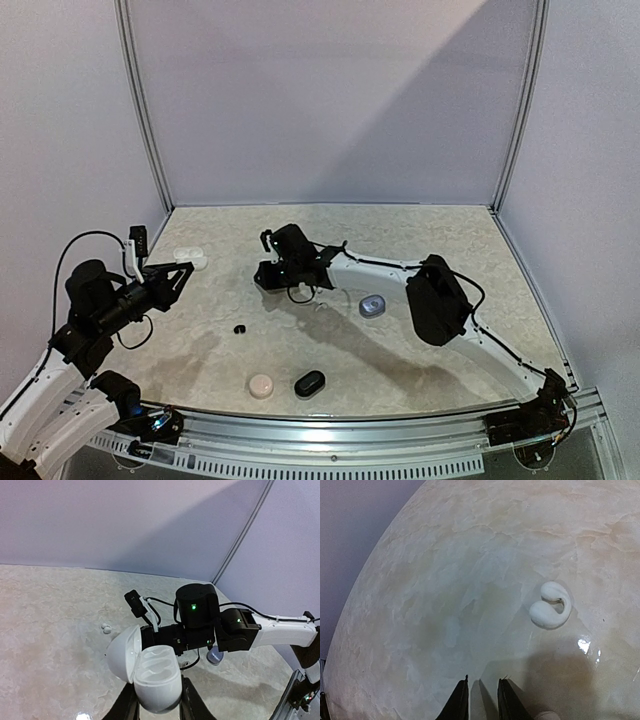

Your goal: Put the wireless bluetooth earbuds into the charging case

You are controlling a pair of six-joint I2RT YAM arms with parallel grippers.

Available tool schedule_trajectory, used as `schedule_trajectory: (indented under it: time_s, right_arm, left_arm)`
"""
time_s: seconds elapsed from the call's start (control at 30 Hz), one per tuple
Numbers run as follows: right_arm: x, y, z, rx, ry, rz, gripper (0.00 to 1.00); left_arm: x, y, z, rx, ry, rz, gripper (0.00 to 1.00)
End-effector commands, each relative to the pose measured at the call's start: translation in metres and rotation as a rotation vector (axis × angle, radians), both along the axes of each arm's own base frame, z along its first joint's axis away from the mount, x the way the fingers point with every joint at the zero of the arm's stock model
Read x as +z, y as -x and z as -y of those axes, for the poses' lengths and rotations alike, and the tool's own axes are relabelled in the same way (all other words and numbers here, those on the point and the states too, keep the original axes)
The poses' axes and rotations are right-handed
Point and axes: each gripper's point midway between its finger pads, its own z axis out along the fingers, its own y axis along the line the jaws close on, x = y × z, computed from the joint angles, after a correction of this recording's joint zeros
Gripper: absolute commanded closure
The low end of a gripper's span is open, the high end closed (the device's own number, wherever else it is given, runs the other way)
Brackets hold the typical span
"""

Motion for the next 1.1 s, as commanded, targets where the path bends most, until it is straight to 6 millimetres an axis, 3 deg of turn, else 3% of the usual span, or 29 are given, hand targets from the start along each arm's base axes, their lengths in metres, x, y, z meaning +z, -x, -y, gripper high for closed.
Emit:
schedule_trajectory:
  time_s: [0.0, 0.13, 0.23, 0.3, 0.4, 0.6, 0.8, 1.07]
  right_arm:
    - [0.045, 0.010, -0.003, 0.062, -0.020, 0.046, 0.78]
    - [0.083, 0.002, -0.002, 0.046, -0.058, 0.128, 0.78]
    - [0.096, -0.013, 0.002, 0.008, -0.062, 0.203, 0.75]
    - [0.090, -0.026, 0.007, -0.040, -0.053, 0.225, 0.67]
    - [0.065, -0.050, 0.021, -0.145, -0.017, 0.226, 0.54]
    - [0.031, -0.074, 0.022, -0.267, -0.092, 0.156, 0.47]
    - [0.018, -0.084, 0.023, -0.347, -0.187, 0.078, 0.47]
    - [-0.011, -0.078, 0.018, -0.360, -0.220, -0.019, 0.52]
  left_arm:
    - [0.000, -0.001, -0.004, 0.014, -0.012, 0.015, 1.00]
    - [0.000, -0.001, -0.004, 0.016, -0.011, 0.017, 1.00]
    - [0.001, -0.001, -0.004, 0.014, -0.011, 0.019, 1.00]
    - [0.001, -0.001, -0.004, 0.014, -0.011, 0.020, 1.00]
    - [0.001, -0.001, -0.004, 0.016, -0.011, 0.021, 1.00]
    - [-0.001, -0.002, -0.004, 0.016, -0.010, 0.014, 1.00]
    - [0.000, -0.002, -0.004, 0.015, -0.003, 0.014, 1.00]
    - [0.002, -0.002, -0.005, 0.021, 0.004, 0.019, 1.00]
